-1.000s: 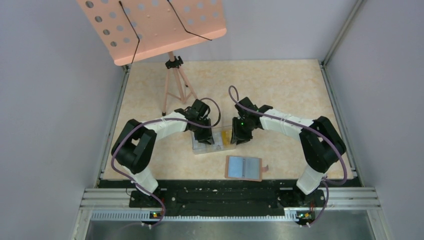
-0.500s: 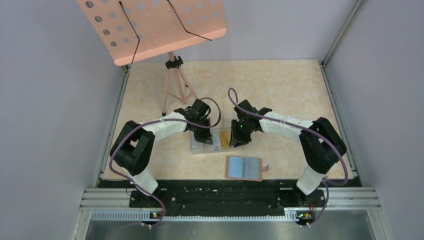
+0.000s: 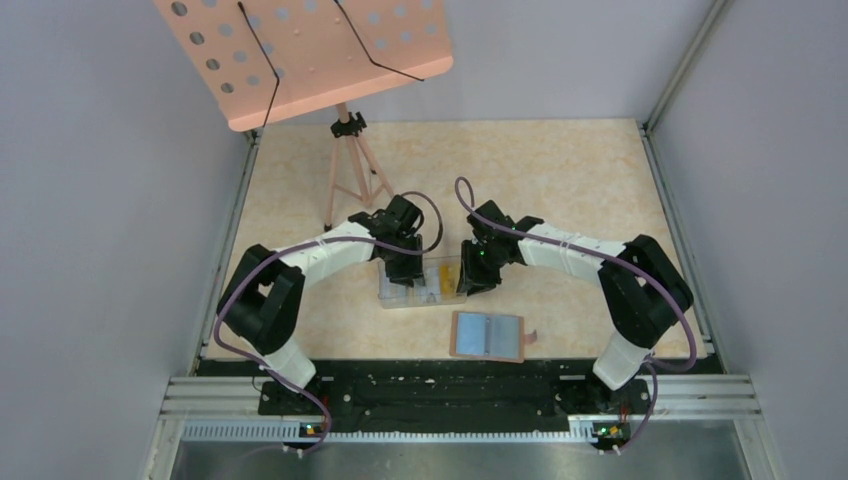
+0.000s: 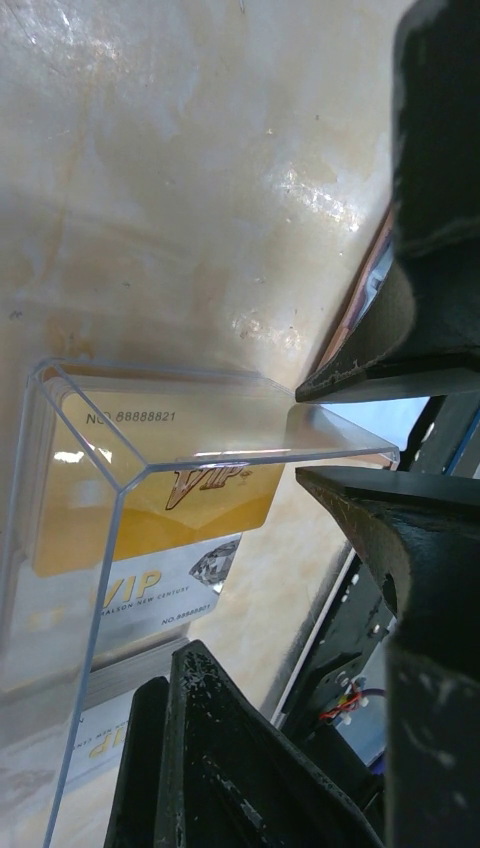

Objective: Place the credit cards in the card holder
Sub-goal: Pick up the credit card from the storage box.

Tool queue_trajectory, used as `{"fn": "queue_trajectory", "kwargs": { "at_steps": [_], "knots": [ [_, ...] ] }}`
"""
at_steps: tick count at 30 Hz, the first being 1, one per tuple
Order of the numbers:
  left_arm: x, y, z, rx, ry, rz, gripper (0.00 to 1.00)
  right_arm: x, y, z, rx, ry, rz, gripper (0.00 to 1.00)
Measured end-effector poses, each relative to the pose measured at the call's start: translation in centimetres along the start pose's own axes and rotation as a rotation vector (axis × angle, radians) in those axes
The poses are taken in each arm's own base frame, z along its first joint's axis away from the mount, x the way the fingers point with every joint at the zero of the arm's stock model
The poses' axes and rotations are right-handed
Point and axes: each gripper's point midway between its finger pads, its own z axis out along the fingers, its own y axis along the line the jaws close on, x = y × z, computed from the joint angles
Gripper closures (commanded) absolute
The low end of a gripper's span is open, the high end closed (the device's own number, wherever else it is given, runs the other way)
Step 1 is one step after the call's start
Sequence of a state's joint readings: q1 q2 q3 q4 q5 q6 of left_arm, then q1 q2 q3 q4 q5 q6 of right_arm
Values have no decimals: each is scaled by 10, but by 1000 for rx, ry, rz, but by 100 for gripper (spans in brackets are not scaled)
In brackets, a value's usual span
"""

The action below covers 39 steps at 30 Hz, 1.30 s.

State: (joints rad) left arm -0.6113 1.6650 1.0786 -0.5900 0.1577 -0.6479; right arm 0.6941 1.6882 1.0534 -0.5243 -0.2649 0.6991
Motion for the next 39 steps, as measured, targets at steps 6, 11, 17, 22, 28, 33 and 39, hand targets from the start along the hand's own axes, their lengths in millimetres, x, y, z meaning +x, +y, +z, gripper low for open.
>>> {"fn": "queue_trajectory", "kwargs": {
  "at_steps": [6, 11, 17, 22, 28, 33, 39],
  "knots": [
    [4, 9, 5, -43, 16, -5, 60, 0, 0, 0, 0, 0, 0, 71],
    [14, 13, 20, -41, 71, -16, 65, 0, 0, 0, 0, -1, 0, 71],
    [14, 7, 20, -14, 77, -21, 96, 0, 0, 0, 0, -1, 0, 71],
    [14, 9, 16, -21, 76, -24, 93, 0, 0, 0, 0, 0, 0, 71],
    [16, 8, 17, -19, 81, -4, 70, 0, -1, 1, -1, -2, 0, 70],
    [19, 7, 17, -25, 83, 18, 87, 0, -1, 1, -1, -2, 0, 70],
    [19, 10, 15, -39, 89, 16, 100, 0, -1, 1, -2, -2, 0, 70]
  ]
}}
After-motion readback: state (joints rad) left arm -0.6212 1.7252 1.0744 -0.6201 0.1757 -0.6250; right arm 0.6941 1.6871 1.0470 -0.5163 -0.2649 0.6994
